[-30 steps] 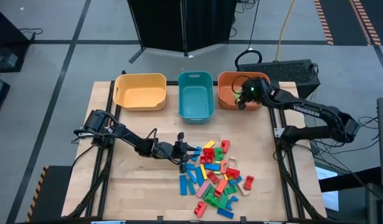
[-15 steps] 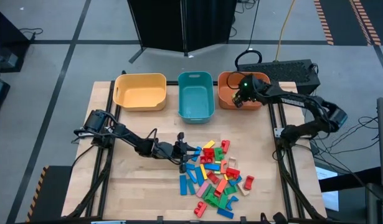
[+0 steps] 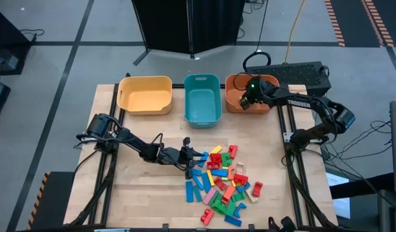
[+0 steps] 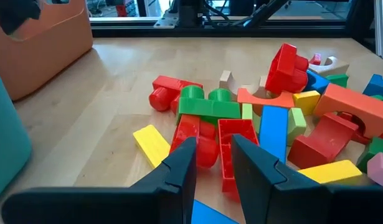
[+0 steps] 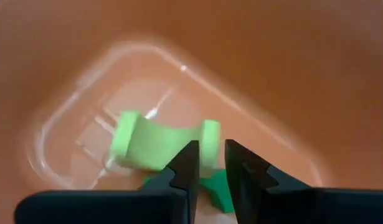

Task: Sort blocks by size
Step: Put the light green arch block into the orange bin, then put the orange arch block into the orange bin

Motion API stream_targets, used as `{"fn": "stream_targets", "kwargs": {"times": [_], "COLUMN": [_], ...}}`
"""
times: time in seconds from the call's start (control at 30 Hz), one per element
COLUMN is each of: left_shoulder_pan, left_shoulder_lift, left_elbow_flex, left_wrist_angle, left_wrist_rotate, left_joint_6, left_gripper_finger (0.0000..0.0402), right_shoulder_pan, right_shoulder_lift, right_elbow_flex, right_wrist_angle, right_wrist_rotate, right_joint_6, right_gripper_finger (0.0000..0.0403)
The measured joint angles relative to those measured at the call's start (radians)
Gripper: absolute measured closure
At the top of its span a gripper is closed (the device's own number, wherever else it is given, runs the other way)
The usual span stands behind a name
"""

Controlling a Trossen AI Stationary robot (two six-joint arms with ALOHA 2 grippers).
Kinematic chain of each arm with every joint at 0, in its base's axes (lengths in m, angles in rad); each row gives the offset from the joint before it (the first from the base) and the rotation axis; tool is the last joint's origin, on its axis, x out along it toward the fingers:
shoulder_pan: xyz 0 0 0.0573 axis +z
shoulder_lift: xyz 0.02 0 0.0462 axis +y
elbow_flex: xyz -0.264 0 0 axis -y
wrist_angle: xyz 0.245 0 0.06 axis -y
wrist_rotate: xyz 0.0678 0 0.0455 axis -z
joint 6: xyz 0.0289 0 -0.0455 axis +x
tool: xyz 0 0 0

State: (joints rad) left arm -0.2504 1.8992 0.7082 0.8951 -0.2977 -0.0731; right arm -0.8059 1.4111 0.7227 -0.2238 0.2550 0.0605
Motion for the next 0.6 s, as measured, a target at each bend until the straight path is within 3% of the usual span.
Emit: {"fn": "stream_targets", "kwargs": {"times": [0.3,0.6], "left_shoulder_pan": [0.0,0.0], "left_shoulder_lift": [0.0,0.0], "left_elbow_flex": [0.0,0.0], "left_wrist_angle": [0.0,0.001], "left_wrist_rotate": [0.0,-0.032], "left_joint_6": [0.0,-0.001], "left_gripper_finger": [0.0308,0.0308], "right_shoulder_pan": [0.005,0.086], "right_shoulder_lift": [-0.062,-0.225], "right_elbow_flex": [0.0,0.0], "right_wrist_angle": [-0.04,-0.252], "right_wrist_rotate": [-0.003,-0.057], "right_joint_6": [-0.022,-0.061], "right_gripper_finger": [0.0277,0.0271]}}
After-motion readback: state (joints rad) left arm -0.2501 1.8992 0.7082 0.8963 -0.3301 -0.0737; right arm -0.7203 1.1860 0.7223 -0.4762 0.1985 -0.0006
